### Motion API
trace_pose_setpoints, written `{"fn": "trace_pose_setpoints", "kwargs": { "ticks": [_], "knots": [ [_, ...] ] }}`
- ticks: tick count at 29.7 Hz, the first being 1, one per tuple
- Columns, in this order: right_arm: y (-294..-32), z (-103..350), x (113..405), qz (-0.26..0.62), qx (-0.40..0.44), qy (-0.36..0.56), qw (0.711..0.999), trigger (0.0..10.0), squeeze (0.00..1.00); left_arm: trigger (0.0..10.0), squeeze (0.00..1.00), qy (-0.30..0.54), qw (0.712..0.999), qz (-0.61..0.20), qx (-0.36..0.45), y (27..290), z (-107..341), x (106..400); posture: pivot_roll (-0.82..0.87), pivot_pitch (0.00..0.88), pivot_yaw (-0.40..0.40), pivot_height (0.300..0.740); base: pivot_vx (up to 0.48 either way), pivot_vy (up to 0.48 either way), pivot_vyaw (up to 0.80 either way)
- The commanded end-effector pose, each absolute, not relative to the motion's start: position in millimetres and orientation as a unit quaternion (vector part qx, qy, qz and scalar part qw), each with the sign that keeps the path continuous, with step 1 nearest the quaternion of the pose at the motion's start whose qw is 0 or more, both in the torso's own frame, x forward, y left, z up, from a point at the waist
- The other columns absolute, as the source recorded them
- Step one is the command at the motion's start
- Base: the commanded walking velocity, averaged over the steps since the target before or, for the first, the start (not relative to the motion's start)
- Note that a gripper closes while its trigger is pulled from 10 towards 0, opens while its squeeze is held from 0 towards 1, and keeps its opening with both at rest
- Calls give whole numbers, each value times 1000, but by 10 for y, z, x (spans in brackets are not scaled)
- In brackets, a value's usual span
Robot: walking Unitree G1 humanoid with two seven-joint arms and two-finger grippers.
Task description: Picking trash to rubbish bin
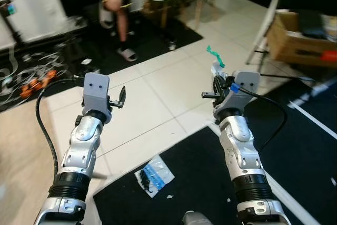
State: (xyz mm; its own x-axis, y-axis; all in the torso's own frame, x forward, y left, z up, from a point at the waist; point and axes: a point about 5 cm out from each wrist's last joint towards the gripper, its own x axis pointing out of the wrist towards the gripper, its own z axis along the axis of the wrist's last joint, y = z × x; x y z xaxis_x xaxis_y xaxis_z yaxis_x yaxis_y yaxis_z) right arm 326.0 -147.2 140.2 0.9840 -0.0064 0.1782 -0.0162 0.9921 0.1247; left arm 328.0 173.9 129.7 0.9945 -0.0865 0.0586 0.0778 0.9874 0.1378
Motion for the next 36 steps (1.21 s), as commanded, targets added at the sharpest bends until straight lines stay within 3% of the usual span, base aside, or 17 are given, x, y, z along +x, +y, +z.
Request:
{"fn": "trace_pose_setpoints", "kwargs": {
  "ticks": [1,28,36],
  "knots": [
    [-1495,1340,3234,-8,74,-83,994,10000,0,10000,0,-29,996,-35,76,1744,1280,3300,-57,0,92,740,0,0,-800],
    [-1521,1179,3114,-36,97,-65,993,10000,0,10000,0,-4,998,-31,53,1685,1170,3269,-70,6,135,740,0,0,-800],
    [-1491,1270,3189,-22,91,-70,993,10000,0,10000,0,-1,999,1,43,1790,1155,3280,-90,6,76,740,0,0,-800]
  ]
}}
